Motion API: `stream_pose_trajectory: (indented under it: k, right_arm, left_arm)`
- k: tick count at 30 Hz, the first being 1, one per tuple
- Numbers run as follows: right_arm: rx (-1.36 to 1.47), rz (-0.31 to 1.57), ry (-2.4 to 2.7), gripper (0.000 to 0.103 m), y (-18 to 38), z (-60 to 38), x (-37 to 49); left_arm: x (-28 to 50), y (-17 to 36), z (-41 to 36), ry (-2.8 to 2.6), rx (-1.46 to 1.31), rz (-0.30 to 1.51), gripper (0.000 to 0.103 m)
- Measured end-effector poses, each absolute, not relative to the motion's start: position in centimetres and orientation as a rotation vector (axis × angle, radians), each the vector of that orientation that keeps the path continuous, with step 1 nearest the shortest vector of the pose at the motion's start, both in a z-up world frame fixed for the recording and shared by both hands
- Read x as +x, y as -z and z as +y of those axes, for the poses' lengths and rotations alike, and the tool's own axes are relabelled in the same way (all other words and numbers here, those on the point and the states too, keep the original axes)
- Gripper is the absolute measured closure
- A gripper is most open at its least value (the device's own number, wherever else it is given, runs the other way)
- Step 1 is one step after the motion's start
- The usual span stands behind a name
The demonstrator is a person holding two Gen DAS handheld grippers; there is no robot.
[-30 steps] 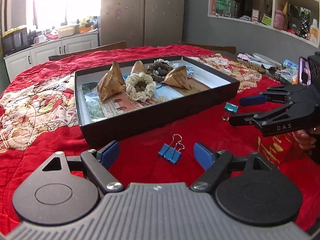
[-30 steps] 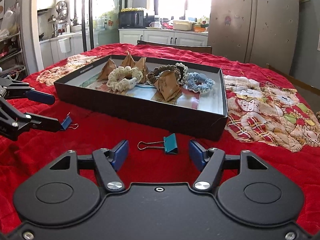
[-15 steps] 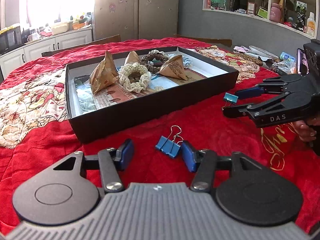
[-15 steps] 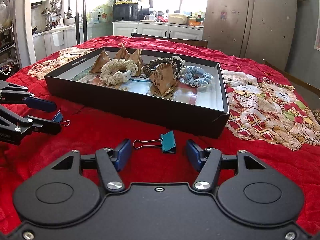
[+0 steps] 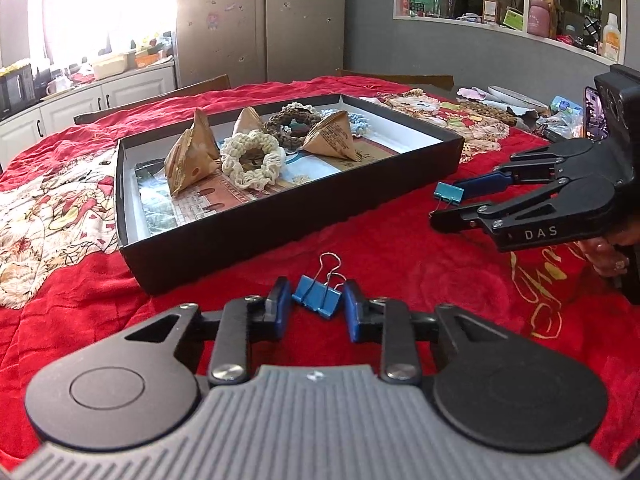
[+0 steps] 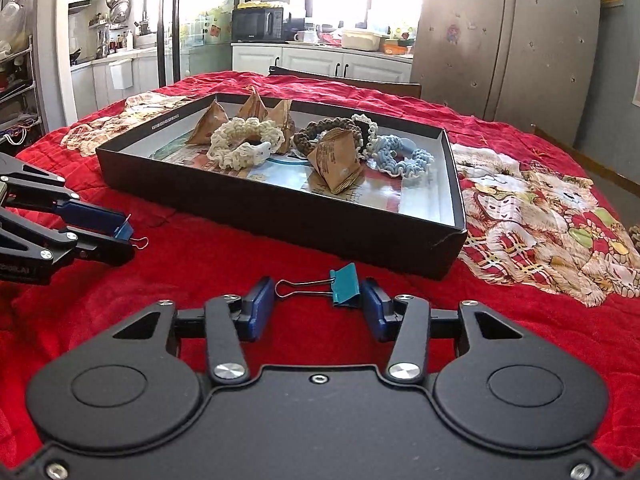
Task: Organize objects
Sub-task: 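Grasp the teal binder clip with the right gripper while the left gripper grasps the blue binder clip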
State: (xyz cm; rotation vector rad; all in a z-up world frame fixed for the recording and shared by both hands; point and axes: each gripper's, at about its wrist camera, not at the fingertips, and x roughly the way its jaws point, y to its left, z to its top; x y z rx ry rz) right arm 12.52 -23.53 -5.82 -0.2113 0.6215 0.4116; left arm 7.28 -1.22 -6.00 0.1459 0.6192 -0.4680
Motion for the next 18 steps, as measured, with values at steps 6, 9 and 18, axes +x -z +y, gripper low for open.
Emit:
stream_pose_trajectory:
  k: [6, 9, 18]
  right_arm:
    - [-0.214, 0.602, -0.421, 0.058, 5.6, -23.6, 12.1]
    - [-0.212, 0.590, -0.431, 0.060, 5.4, -23.7, 11.7]
    - [-0.217, 0.606, -0.444, 0.087, 5.5, -23.6, 11.5]
  left_arm:
    - [7.2, 6.0, -1.2, 0.462, 0.140, 0.619, 0.072]
    - [7.2, 5.9, -1.2, 0.462, 0.135, 0.617, 0.072]
    - [6.8, 5.3, -1.4, 0.475, 0.125, 0.608, 0.072]
